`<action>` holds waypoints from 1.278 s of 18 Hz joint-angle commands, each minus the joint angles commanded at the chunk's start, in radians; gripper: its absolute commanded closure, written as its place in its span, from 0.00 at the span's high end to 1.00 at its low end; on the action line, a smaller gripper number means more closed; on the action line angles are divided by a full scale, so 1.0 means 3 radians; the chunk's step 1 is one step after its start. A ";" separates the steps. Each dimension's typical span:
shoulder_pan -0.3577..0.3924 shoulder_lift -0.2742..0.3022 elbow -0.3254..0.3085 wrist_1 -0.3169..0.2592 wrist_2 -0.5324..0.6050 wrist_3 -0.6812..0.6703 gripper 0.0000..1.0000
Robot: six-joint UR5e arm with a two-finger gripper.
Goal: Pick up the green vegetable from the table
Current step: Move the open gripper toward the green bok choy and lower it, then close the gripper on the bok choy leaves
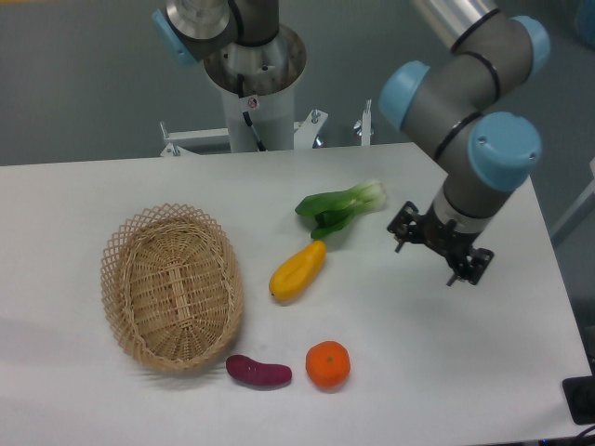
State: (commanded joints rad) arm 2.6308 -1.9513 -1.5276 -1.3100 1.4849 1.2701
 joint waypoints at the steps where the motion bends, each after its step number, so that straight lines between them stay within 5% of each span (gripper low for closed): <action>1: 0.0000 0.0036 -0.0056 0.0010 0.0000 0.0005 1.00; 6: -0.0077 0.0057 -0.0220 0.0066 0.0015 -0.0010 1.00; 15: -0.0051 0.0399 -0.1053 0.0123 0.0301 0.0541 1.00; 23: -0.0046 0.0415 -0.1335 0.0153 0.0496 0.0895 1.00</action>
State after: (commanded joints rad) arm 2.6170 -1.8270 -1.9281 -1.2640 1.6336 1.5385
